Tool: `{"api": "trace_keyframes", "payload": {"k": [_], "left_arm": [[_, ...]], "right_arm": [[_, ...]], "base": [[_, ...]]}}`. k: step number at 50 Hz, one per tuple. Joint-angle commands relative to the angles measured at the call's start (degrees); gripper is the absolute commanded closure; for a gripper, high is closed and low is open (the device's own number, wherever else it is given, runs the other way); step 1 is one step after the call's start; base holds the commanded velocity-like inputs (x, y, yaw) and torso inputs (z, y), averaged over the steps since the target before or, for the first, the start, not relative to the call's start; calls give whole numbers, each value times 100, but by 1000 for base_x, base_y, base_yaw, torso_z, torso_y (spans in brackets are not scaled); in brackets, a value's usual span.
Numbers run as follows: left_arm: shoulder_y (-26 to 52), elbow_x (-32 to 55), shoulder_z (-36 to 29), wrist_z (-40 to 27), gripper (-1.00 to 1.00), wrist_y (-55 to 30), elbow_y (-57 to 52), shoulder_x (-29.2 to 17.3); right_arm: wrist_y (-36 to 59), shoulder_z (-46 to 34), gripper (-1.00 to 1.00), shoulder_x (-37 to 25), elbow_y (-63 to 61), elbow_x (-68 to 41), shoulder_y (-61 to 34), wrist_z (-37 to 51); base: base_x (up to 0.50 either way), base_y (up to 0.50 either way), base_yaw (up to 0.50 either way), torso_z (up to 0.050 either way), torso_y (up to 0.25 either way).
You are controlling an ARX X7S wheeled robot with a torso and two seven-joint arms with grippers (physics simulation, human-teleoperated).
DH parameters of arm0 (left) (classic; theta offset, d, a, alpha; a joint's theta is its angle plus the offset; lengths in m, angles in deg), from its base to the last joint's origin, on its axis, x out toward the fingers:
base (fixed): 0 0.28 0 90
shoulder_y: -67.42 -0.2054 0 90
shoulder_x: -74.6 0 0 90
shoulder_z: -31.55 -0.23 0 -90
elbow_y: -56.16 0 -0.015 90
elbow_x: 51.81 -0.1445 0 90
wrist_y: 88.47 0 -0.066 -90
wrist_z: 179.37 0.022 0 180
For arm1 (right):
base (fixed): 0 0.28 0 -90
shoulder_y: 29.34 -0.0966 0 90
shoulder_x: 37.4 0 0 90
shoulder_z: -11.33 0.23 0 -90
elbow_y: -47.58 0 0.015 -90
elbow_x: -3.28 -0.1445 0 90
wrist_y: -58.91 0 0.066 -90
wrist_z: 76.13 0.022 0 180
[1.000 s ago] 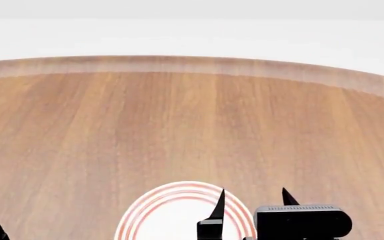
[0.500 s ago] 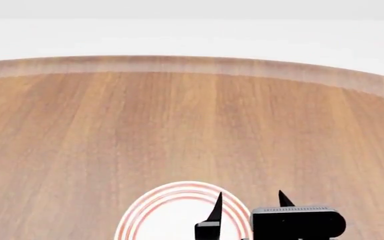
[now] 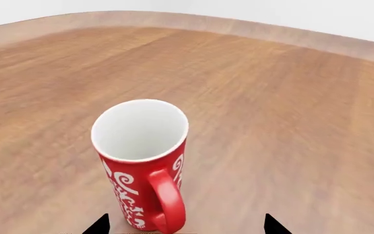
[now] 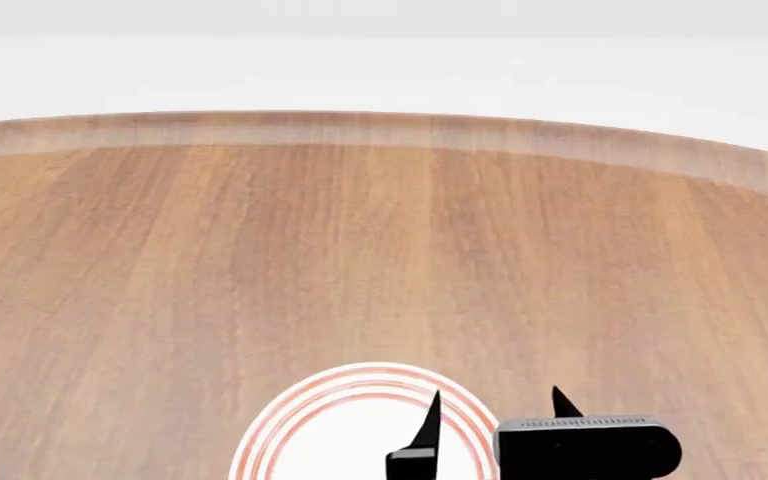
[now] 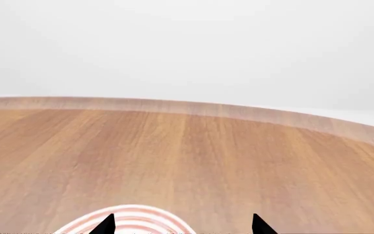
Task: Pick up the red mug and put it on the plate
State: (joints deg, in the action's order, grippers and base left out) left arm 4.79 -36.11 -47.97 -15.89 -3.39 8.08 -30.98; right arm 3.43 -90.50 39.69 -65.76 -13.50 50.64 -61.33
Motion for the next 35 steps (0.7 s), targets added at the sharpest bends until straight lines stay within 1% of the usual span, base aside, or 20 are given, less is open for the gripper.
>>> {"api": "trace_keyframes", "payload": {"k": [1, 6, 11, 20, 35], "left_arm": [[614, -132, 171, 354, -100, 793, 1655, 9], [782, -137, 205, 407, -100, 1091, 2176, -23], [1199, -237, 159, 592, -100, 1657, 3227, -51], [1310, -376, 182, 666, -100, 1673, 3287, -39], [1358, -621, 424, 729, -100, 1693, 3295, -13]], "right_arm": [[-93, 103, -100, 96, 63, 63, 37, -124], [-115, 77, -100, 85, 69, 65, 47, -113], [-186, 37, -100, 81, 116, 84, 67, -108], [-227, 17, -100, 60, 137, 71, 88, -90], [-284, -4, -100, 39, 252, 36, 58, -74]], "base": [[0, 0, 0, 0, 0], [0, 0, 0, 0, 0], [0, 0, 0, 0, 0], [0, 0, 0, 0, 0], [0, 0, 0, 0, 0]]}}
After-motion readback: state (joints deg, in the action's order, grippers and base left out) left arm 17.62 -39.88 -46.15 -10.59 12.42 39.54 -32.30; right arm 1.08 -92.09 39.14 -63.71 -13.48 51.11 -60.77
